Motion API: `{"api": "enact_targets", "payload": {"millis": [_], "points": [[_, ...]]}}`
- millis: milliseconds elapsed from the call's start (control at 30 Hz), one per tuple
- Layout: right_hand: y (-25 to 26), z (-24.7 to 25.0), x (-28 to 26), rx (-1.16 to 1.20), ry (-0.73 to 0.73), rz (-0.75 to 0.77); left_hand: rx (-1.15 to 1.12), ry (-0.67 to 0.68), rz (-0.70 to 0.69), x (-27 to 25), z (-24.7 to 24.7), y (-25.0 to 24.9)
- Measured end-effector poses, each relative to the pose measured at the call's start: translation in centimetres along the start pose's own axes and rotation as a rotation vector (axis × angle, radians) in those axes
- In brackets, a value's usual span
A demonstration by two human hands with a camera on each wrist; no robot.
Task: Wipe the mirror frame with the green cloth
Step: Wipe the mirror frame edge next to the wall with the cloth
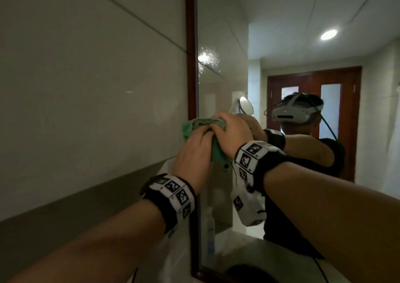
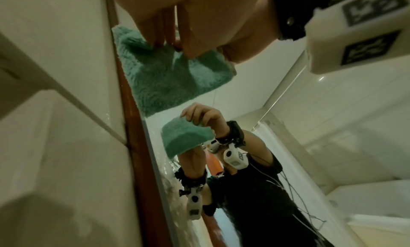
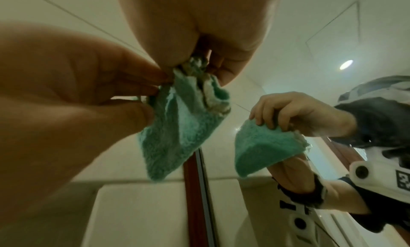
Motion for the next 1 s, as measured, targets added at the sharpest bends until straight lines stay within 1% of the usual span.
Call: {"api": "enact_targets", "payload": {"millis": [133,200,267,333,400,433,500,533,567,633,667,700,733,800,900,967,1000], "points": [[2.1,2.3,4.8,0.065,-0.096,0.035,0.076,0.004,-0.036,5.8,0.2,1.2],[3.1,3.2,7.0,0.104,-0.124,0.045,0.11,-0.005,-0.018,8.8,0.3,2.2],[3.9,3.8,9.2,0.086,-0.138,0.074,0.155,-0.01,0.004,11.6,0.5,3.2],[4.6,4.4,11.3,0.05,-0.134,0.098,0.245,0.02,0.044,13.9,0.9,4.4],[5.3,4.6,13.0,-0.066,-0.125,0.137,0.34,0.091,0.092,15.5,0.8,5.5],[5.7,4.9,13.6,-0.177,-0.151,0.164,0.37,0.132,0.105,16.2,0.5,6.0],[6.7,5.4,13.9,-0.443,-0.269,0.234,0.45,0.223,0.119,17.6,-0.8,6.9],[7.2,5.2,13.8,-0.531,-0.302,0.281,0.488,0.265,0.127,18.4,-1.5,7.5],[7.4,4.4,13.8,-0.577,-0.28,0.323,0.506,0.295,0.136,19.0,-2.0,8.0],[7.0,2.4,13.9,-0.576,-0.161,0.369,0.489,0.301,0.157,20.1,-2.2,8.6],[6.7,1.9,14.0,-0.547,-0.113,0.356,0.485,0.306,0.161,20.4,-2.1,8.8],[6.4,1.7,14.2,-0.533,-0.099,0.348,0.488,0.314,0.156,20.4,-1.9,8.7],[6.1,1.6,14.6,-0.554,-0.09,0.346,0.5,0.329,0.149,20.4,-1.7,8.5],[5.8,1.1,15.0,-0.64,-0.044,0.319,0.46,0.313,0.132,20.0,-1.0,8.0],[5.8,0.5,15.4,-0.707,-0.043,0.29,0.345,0.223,0.131,19.2,0.4,7.7],[5.8,0.2,15.7,-0.739,-0.056,0.276,0.371,0.182,0.119,18.1,1.2,7.2],[5.9,0.3,15.9,-0.75,-0.078,0.279,0.384,0.194,0.146,17.6,1.0,7.2]]}}
Point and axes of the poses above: each hand's wrist, its own x-axis towards the middle knuckle, its own z-axis out of the back of the hand, y = z × x, the point moved 8 cm from there along x, towards the middle knuckle, and after that the axes turned 3 degrees about y, right-handed, at the moved point
